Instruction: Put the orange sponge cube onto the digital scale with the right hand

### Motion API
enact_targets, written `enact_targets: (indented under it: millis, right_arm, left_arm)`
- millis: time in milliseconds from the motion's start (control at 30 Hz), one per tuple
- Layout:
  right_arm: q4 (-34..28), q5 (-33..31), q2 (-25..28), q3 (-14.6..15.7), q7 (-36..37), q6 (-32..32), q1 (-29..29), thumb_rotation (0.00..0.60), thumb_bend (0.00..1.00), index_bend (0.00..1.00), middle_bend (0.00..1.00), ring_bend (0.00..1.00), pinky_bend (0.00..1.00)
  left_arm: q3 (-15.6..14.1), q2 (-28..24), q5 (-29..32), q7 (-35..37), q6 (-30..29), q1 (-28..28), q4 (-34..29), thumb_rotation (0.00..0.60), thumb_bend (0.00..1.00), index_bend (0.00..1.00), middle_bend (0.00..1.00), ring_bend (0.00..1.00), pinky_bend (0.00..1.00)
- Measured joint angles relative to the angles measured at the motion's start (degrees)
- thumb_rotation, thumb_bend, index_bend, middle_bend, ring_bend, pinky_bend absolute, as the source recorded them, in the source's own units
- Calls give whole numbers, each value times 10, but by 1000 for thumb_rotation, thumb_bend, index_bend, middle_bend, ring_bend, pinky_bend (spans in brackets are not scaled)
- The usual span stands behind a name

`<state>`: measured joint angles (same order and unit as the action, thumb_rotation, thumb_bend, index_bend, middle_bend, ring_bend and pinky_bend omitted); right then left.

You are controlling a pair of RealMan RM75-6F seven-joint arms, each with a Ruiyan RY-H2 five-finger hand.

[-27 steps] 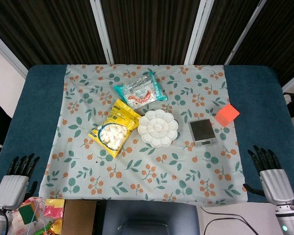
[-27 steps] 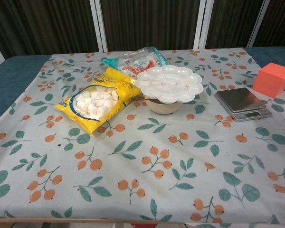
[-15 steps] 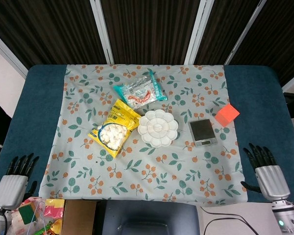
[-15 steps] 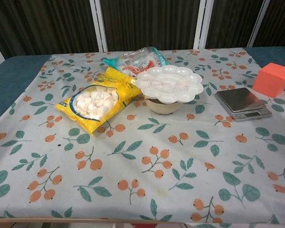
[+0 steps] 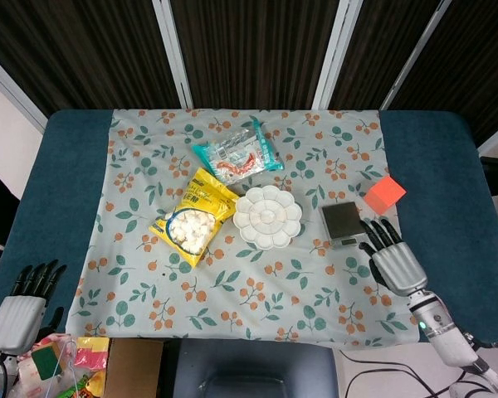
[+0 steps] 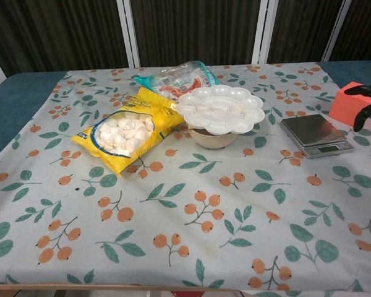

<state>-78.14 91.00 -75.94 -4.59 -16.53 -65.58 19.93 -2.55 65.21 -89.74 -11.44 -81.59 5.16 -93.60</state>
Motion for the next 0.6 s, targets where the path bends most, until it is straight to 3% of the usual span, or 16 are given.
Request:
enact_targets:
  millis: [267,600]
  right_arm:
    - [29,-61,-47,-21,-60,61,43,600,819,487,2,0,0]
    - [50,-85,-82,-18,-97,82,68,600,818,488,7,0,0]
  left_arm:
    - [-3,-6,-6,9,-6,-3,-4,600,444,0,28,38,31]
    - [-5,-7,-9,7,-10,-6,-5,600,445,0,28,39,31]
